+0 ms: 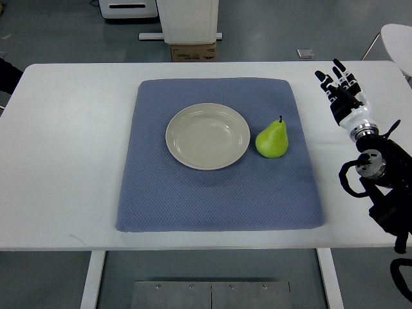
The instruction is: Place pear on plate with right hand
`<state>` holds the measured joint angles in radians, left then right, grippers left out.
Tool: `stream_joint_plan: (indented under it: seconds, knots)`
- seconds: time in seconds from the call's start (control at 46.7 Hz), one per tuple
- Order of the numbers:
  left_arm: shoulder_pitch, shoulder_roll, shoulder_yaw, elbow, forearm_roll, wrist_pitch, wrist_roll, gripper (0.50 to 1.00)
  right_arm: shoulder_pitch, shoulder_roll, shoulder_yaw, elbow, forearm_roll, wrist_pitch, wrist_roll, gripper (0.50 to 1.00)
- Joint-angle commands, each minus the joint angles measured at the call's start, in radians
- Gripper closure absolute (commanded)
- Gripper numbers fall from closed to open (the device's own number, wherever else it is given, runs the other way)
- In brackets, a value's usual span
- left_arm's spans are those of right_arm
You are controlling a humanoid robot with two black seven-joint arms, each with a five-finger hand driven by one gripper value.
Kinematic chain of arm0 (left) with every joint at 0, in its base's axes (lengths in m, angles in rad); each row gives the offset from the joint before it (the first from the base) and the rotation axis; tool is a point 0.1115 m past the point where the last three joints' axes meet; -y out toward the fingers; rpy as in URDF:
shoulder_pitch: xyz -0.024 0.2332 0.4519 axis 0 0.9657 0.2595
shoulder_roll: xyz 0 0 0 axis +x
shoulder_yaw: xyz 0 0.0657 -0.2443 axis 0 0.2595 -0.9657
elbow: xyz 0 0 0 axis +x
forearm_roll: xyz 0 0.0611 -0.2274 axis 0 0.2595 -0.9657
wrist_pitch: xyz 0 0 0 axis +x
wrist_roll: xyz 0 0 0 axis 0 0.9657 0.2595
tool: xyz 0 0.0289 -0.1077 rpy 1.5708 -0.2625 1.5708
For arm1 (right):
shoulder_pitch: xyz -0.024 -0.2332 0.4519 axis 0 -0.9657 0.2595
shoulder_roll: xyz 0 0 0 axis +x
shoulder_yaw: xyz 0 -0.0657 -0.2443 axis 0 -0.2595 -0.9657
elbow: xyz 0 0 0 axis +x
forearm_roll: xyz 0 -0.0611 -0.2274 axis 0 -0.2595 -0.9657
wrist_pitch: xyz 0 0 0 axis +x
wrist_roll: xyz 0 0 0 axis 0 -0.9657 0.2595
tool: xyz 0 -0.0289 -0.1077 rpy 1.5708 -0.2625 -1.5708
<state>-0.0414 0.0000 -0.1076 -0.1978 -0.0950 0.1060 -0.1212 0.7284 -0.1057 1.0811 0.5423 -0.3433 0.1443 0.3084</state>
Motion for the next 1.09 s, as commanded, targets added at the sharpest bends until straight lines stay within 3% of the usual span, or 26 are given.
stream_joint_plan:
  seconds: [0.0,1.07]
  knots:
    - [0.000,0.000,-0.001,0.000,0.000,0.000,0.000,0.500,0.000,-0.011,0.000,-0.001,0.004,0.001,-0.002,0.500]
    - [0.000,0.000,-0.001,0.000,0.000,0.000,0.000,0.500,-0.003,0.000,-0.004,0.022,0.003,0.023,-0.009,0.500]
